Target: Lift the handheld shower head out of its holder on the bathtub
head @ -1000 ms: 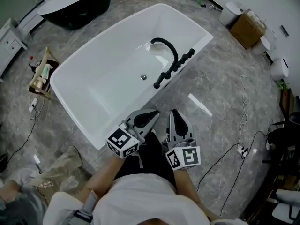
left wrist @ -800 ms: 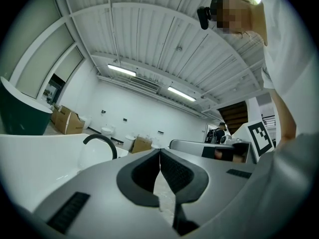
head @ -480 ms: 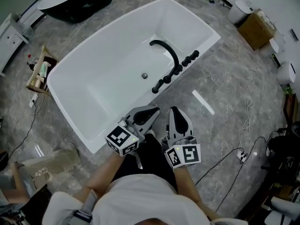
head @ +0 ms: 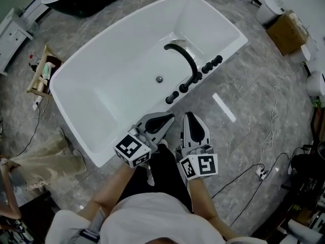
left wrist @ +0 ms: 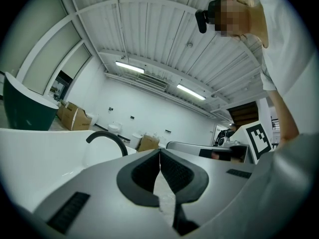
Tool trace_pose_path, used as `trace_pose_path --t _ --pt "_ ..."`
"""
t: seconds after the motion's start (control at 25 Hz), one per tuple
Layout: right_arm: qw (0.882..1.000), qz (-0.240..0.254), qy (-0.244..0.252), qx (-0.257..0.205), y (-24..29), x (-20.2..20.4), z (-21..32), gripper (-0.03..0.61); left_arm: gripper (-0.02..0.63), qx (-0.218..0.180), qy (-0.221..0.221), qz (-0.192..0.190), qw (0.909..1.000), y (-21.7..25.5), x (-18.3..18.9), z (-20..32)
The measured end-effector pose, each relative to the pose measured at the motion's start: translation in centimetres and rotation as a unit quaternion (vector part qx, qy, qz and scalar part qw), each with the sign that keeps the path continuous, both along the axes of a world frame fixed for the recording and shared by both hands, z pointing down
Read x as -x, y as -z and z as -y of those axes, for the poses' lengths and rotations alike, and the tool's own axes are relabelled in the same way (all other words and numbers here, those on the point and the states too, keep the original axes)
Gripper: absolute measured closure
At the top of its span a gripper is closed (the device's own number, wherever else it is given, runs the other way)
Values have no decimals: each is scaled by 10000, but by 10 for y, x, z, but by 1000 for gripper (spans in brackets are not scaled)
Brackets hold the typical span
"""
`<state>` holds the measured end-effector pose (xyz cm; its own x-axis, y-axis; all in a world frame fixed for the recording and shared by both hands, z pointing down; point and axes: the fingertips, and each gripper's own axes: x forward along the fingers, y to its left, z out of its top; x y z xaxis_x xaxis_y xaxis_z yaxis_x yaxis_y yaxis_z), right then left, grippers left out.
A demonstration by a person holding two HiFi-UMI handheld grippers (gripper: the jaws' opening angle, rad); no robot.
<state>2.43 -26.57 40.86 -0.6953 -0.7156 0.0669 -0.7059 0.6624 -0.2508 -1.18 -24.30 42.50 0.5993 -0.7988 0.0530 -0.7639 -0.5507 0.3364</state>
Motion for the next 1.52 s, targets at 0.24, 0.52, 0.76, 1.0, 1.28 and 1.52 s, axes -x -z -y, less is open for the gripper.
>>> trace_pose_path --t 0.24,0.52,0.76,1.0,1.28,1.52 --pt "9998 -148 103 -99 -15 11 32 466 603 77 216 -47 9997 -17 14 29" --pt "9990 -330 284 -65 -48 25 64 382 603 245 615 -128 9977 -47 33 56" --pt "9965 -599 577 20 -88 43 78 382 603 385 873 -128 9954 -77 49 72" --pt "9929 -903 774 1 -123 58 85 382 603 523 971 -129 9938 -109 59 82" --pt "9903 -1032 930 40 -159 64 95 382 603 600 1091 -116 9921 -140 66 94" --pt "9860 -1175 1183 20 -190 73 99 382 603 705 1227 -137 9898 -166 71 101"
